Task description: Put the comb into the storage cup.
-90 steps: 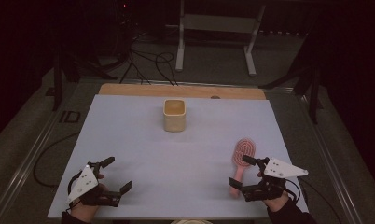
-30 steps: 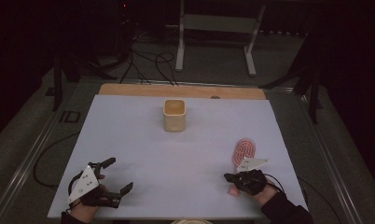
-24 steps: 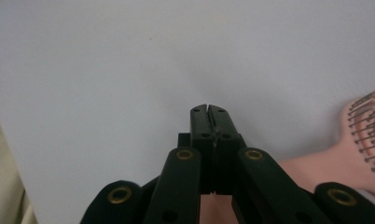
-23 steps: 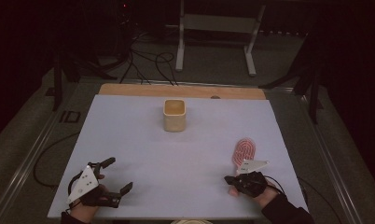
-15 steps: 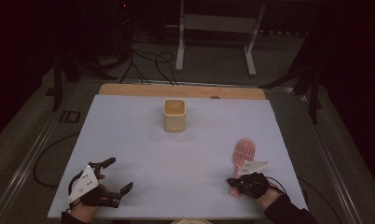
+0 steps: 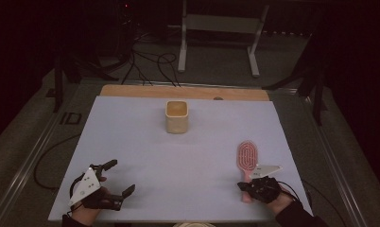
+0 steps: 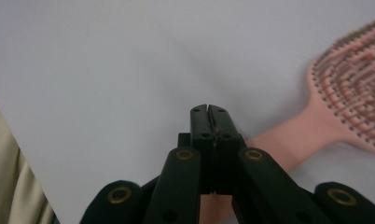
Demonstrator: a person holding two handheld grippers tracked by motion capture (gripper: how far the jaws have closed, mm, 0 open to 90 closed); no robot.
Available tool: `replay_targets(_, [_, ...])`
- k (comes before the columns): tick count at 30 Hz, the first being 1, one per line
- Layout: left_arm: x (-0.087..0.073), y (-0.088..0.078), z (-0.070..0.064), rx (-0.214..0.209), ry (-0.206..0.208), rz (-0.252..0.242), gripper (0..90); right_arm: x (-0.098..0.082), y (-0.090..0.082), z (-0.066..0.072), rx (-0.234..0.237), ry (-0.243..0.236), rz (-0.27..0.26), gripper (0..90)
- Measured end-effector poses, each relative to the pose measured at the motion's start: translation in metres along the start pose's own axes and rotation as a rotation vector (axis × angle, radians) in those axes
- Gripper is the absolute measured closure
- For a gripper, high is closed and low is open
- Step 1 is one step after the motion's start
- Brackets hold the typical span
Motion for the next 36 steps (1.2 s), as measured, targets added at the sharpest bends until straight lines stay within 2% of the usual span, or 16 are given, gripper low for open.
replay_targets(11, [0.000, 0.000, 0.000, 0.000, -0.001, -0.003, 0.1, -0.015, -0.009, -0.011, -0.022, 0.040, 0.012, 90.0])
replay_targets(27, [0.000, 0.000, 0.000, 0.000, -0.001, -0.001, 0.1, -0.030, -0.025, -0.035, -0.098, 0.094, 0.016, 90.0])
replay_targets(36, [0.000, 0.000, 0.000, 0.000, 0.000, 0.001, 0.1, -0.037, -0.028, -0.045, -0.123, 0.124, 0.014, 90.0])
Point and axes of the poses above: each handheld gripper's, and its own axes: y roughly forward along the jaws, x roughly out of its top, z roughly to its left, the point moved 4 cm from there along y, roughly forward along the jaws, and after that the axes turned 5 degrees about y, right-handed, at the moved point
